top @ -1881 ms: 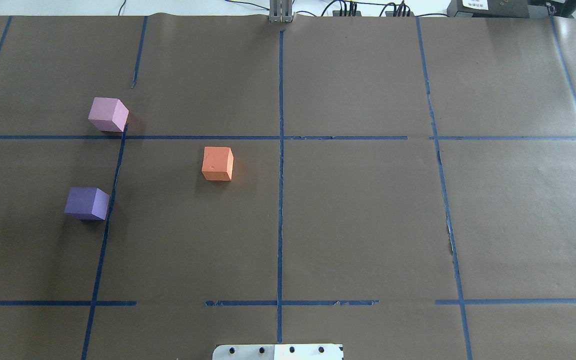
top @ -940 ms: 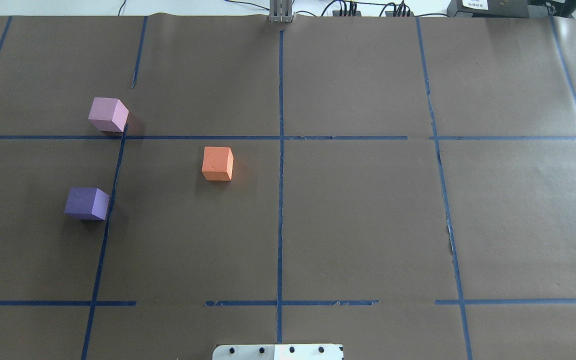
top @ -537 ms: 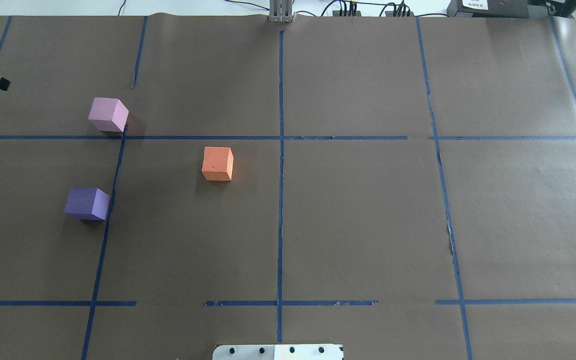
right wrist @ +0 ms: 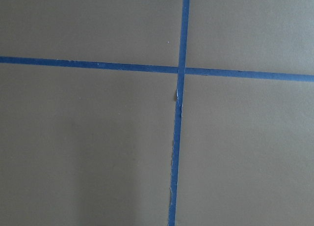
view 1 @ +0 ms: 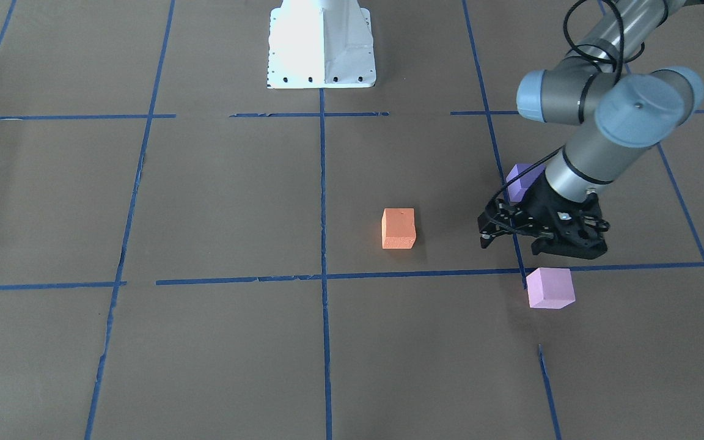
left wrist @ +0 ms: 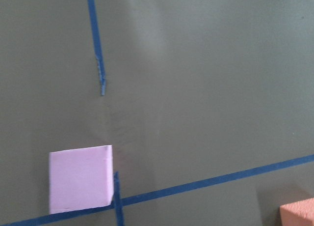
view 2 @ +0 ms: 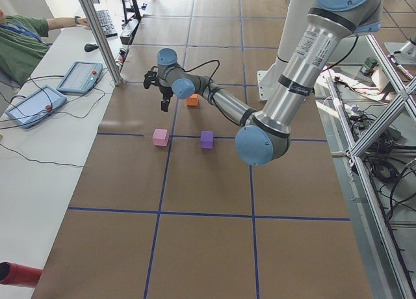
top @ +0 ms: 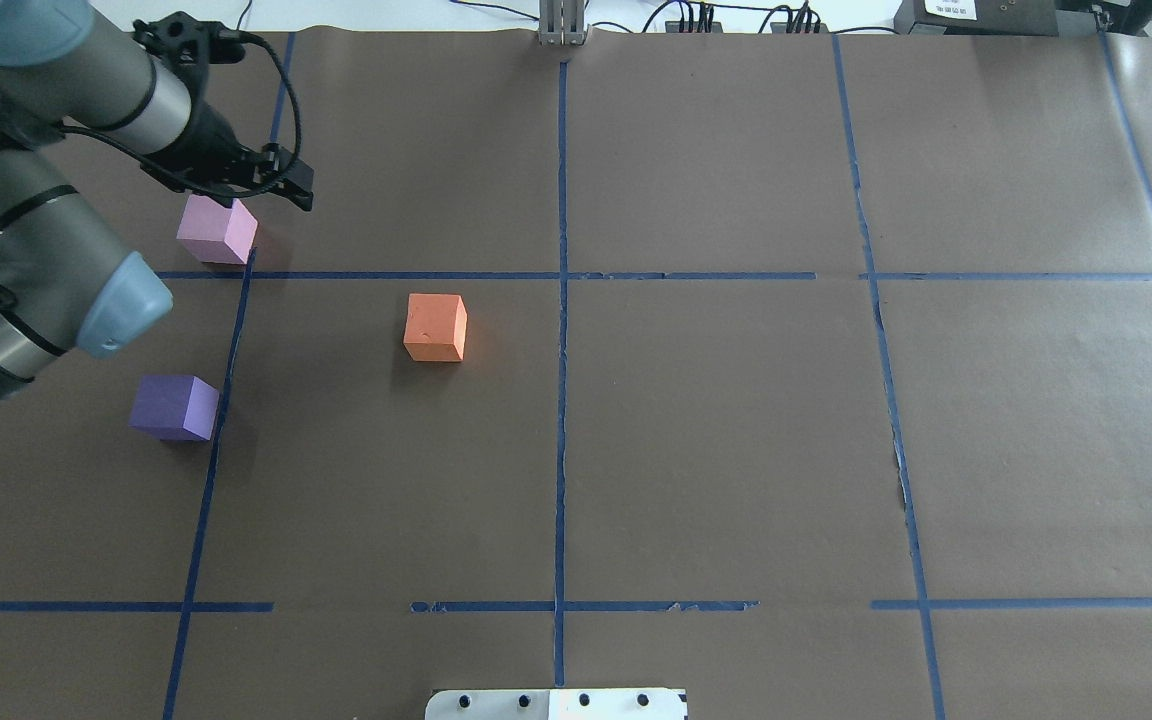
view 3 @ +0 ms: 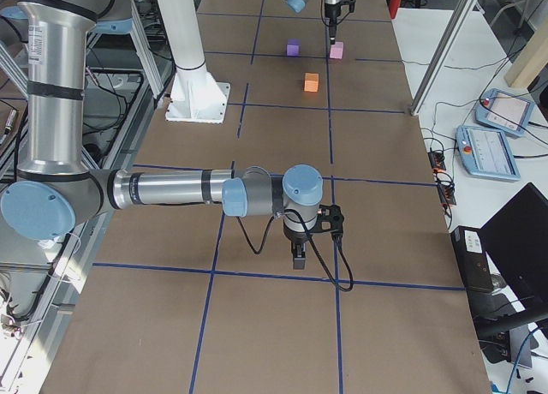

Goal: Arrange blocks in a line
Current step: 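Move the left gripper over the orange cube and lower it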

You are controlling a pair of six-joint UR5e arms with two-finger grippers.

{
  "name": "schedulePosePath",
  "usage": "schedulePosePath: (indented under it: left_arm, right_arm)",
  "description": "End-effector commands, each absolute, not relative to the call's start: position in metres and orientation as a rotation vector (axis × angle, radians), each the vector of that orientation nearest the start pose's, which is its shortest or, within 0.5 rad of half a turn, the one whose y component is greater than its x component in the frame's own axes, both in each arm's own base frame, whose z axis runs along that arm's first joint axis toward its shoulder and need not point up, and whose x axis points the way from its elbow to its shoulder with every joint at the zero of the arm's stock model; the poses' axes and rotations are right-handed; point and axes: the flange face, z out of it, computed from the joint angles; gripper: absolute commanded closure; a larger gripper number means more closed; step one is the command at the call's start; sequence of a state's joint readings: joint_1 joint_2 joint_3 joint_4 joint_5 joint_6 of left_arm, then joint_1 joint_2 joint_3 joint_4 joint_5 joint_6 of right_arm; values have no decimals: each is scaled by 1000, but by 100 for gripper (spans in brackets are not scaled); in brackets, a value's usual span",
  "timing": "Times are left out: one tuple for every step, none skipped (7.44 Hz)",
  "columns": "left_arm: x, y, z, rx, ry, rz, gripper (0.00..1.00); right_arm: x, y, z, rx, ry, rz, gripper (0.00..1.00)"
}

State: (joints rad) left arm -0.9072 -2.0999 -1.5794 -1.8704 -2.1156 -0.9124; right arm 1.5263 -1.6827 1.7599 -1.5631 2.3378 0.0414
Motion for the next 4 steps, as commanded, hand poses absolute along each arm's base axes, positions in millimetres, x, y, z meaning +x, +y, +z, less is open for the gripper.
schedulePosePath:
  left_arm:
    - [428,-570,274,186,937,-98,0]
    - [456,-563,260,173,935,-116,0]
    - [475,-553,265,139,917,-113,0]
    - [483,-548,267,133,886,-117,0]
  right_arm:
    - [44,-451,618,47,-769,-35,0]
    - [44,-451,618,47,-769,-35,0]
    - [44,-451,618,47,-769,-35,0]
    - [44,-451,617,49,-769,-36,0]
